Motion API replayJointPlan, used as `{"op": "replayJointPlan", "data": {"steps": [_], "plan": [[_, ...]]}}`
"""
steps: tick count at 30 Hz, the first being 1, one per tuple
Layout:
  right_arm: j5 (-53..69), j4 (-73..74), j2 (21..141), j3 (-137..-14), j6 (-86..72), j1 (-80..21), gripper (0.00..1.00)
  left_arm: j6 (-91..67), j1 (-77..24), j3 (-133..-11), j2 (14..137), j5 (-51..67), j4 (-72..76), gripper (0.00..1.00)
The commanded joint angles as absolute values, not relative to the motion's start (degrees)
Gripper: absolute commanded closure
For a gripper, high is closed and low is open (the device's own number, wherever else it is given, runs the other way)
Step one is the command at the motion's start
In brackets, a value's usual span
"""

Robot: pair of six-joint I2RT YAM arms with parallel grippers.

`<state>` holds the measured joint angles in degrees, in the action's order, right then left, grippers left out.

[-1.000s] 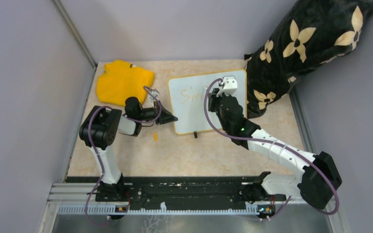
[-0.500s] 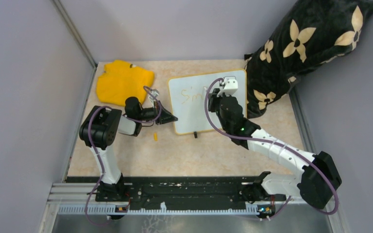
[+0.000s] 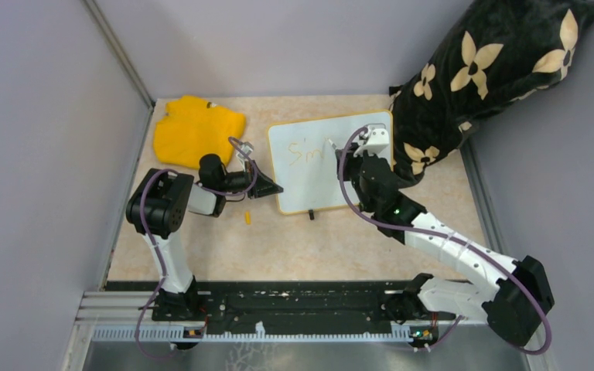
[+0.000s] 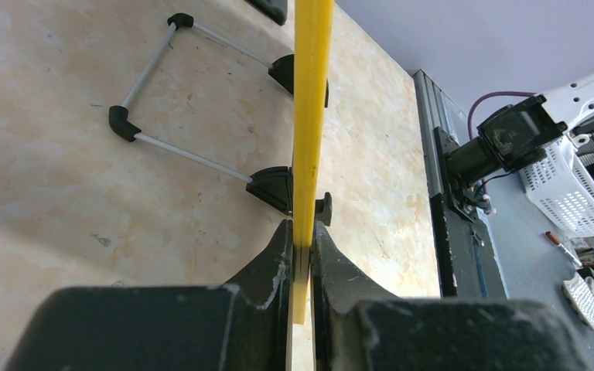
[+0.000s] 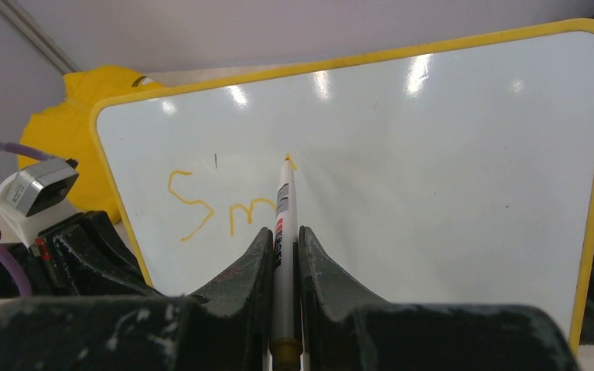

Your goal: Write a sentence on the whiteboard

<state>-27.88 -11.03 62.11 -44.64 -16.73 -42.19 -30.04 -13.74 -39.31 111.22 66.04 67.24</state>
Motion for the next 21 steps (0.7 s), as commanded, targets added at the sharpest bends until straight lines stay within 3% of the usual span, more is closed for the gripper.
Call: {"op": "replayJointPlan", "data": {"steps": [1, 21], "plan": [[-26.34, -12.48, 60.66, -44.97, -17.49, -41.66, 1.0, -29.53, -14.24, -39.33, 110.65, 66.36, 64.6, 1.0], [-26.91, -12.48, 64.68, -43.52, -18.11, -41.63, 1.0, -29.44, -14.24, -39.4, 110.71, 66.29, 64.51, 1.0]]}}
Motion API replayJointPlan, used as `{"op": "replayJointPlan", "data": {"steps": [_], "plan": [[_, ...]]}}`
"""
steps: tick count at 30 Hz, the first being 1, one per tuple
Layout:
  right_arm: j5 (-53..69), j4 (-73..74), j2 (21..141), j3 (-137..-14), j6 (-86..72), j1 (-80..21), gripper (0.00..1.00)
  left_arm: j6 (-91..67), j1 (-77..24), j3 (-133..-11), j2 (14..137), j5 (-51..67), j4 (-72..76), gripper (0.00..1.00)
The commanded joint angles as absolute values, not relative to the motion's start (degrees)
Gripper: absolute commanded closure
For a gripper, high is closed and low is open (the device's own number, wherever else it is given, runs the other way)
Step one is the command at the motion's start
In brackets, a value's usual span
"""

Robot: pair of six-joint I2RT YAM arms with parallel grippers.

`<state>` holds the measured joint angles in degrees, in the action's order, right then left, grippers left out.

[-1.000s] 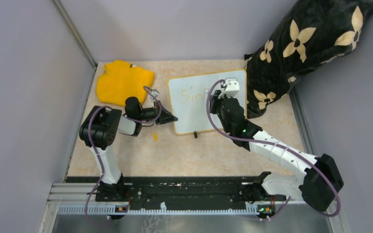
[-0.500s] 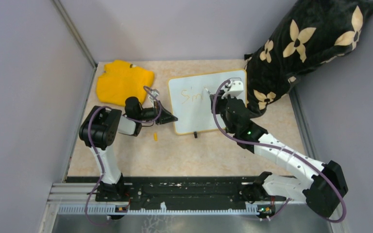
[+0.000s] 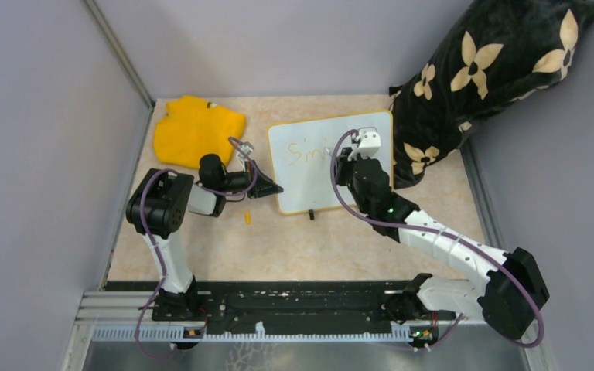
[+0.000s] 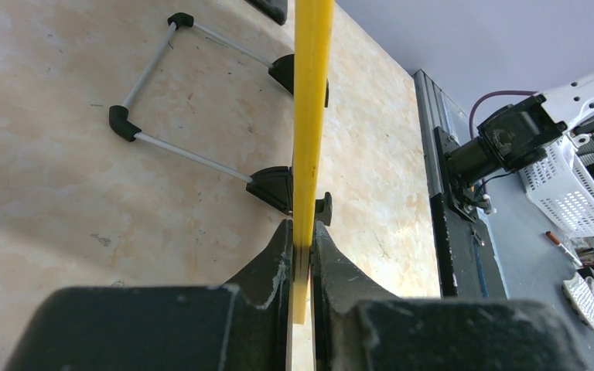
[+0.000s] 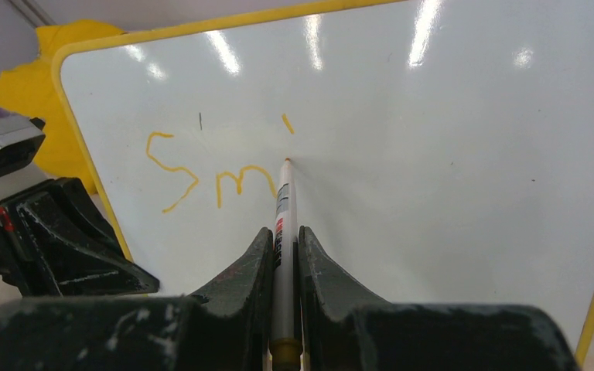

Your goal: Write a sentence on the whiteboard

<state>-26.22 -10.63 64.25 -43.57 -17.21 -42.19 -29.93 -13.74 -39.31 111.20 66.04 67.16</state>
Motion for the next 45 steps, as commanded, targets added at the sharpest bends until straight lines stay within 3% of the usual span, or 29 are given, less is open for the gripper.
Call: {"op": "replayJointPlan", "data": {"steps": [1, 30, 45], "plan": [[-27.02, -12.48, 64.76, -43.51, -18.04, -41.65, 1.0, -29.43, -14.24, -39.46, 110.74, 66.34, 64.51, 1.0], [-25.62, -8.85, 61.01, -38.58, -19.36, -41.63, 1.0, -29.36, -14.24, -39.41, 110.83, 66.18, 64.34, 1.0], [-26.76, -7.53, 58.61, -43.62, -18.68, -41.53, 1.0, -29.33, -14.24, -39.45, 110.66, 66.18, 64.35, 1.0]]}}
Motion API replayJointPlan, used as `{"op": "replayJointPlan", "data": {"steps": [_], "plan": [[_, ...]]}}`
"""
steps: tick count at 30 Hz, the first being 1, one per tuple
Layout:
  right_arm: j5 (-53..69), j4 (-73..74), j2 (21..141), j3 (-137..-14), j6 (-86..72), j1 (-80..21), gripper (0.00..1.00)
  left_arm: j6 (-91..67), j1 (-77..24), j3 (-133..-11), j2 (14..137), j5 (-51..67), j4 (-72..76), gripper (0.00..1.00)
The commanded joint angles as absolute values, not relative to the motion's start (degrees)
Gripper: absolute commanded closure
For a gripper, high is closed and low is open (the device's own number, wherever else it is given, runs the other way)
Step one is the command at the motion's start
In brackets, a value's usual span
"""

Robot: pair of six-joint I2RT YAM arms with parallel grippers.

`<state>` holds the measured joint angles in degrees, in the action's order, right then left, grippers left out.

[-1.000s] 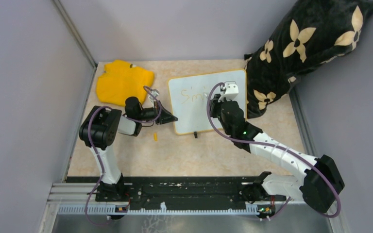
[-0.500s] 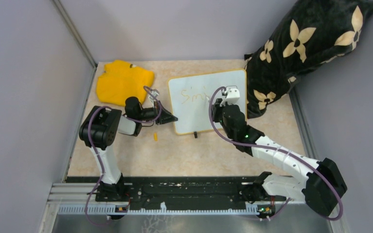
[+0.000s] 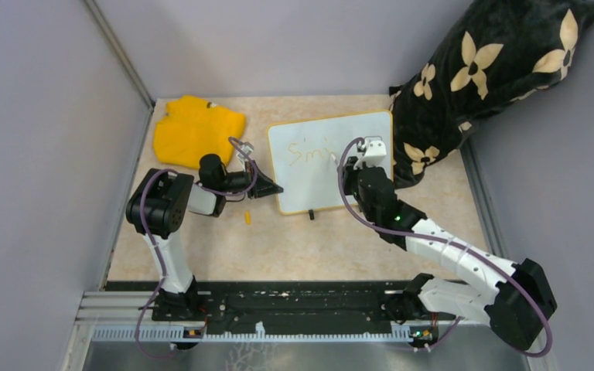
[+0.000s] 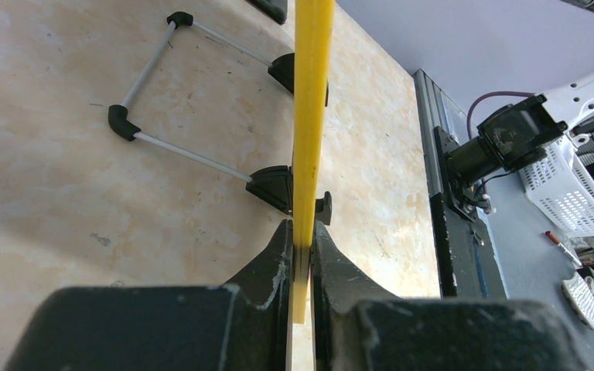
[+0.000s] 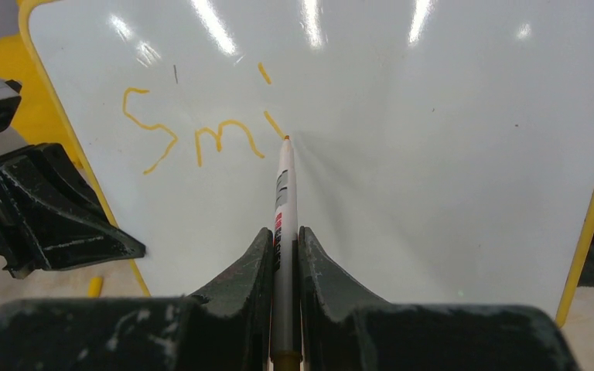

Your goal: Write a sentence on the whiteboard

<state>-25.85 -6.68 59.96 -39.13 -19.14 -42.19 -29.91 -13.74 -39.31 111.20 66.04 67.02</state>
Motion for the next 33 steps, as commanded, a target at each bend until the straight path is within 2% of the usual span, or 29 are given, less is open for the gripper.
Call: {"op": "replayJointPlan", "data": {"steps": [1, 18, 33], "plan": [[-26.54, -7.09, 59.03, -44.94, -18.63, -41.36, 1.0, -29.35, -14.24, -39.41, 110.66, 66.19, 64.35, 1.0], [-21.55, -7.47, 65.3, -51.97, -20.34, -37.17, 1.0, -29.27, -14.24, -39.47, 110.65, 66.18, 64.16, 1.0], [-20.81, -6.35, 64.94, -49.33, -21.59, -36.44, 1.0, -28.92, -14.24, -39.53, 110.74, 66.11, 63.64, 1.0]]}}
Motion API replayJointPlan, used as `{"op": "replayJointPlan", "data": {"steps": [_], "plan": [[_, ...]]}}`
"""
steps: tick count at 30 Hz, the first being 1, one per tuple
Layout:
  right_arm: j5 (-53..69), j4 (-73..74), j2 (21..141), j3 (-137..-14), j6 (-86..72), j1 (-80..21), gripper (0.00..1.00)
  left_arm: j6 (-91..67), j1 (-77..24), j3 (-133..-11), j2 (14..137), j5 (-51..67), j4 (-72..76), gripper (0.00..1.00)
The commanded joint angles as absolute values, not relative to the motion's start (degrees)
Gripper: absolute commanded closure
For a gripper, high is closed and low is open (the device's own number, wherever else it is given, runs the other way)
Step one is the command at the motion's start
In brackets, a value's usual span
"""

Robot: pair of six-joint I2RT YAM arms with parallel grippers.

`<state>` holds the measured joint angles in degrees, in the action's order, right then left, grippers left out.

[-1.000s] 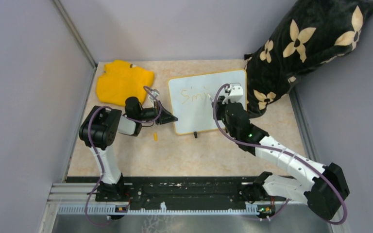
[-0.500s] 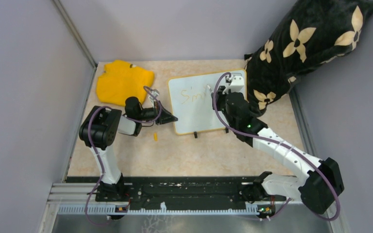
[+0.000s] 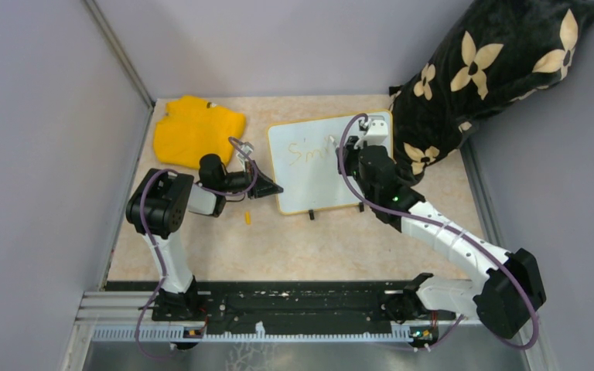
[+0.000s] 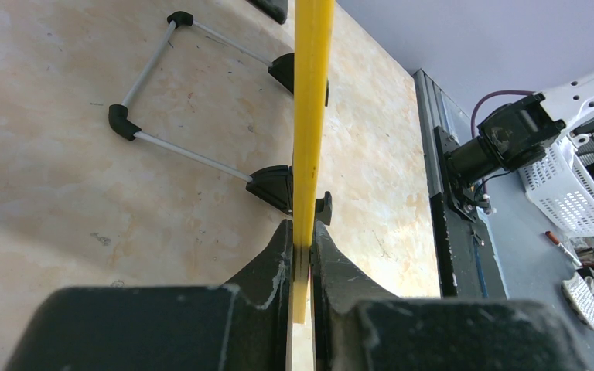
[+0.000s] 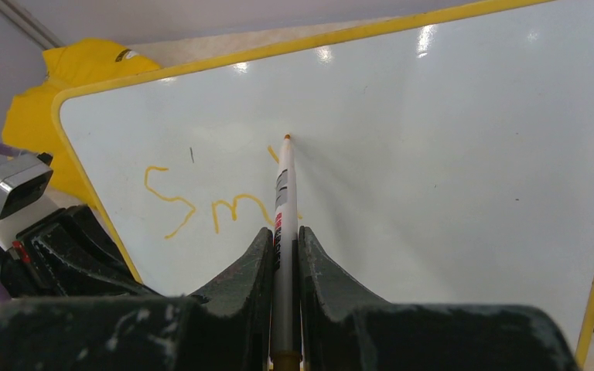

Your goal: Write a sentence on the whiteboard

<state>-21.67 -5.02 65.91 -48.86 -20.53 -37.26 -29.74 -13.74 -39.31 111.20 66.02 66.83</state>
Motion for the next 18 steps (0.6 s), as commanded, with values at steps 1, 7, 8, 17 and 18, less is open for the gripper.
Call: {"op": "replayJointPlan", "data": {"steps": [1, 7, 8, 17, 18], "plan": [[-20.71, -6.25, 64.75, -49.0, -21.59, -36.47, 1.0, -28.92, -14.24, -39.51, 110.74, 66.1, 63.63, 1.0], [-20.35, -5.38, 63.3, -46.6, -22.23, -36.45, 1.0, -28.92, -14.24, -39.48, 110.52, 66.13, 63.64, 1.0], [-20.31, -5.22, 63.02, -46.32, -22.36, -36.46, 1.0, -28.92, -14.24, -39.49, 110.5, 66.11, 63.63, 1.0], [-19.29, -3.9, 60.82, -43.34, -23.26, -36.47, 1.0, -28.96, -14.24, -39.54, 110.49, 66.01, 63.68, 1.0], [-19.08, -3.73, 60.59, -42.88, -23.36, -36.49, 1.0, -28.97, -14.24, -39.49, 110.48, 66.02, 63.64, 1.0]]}}
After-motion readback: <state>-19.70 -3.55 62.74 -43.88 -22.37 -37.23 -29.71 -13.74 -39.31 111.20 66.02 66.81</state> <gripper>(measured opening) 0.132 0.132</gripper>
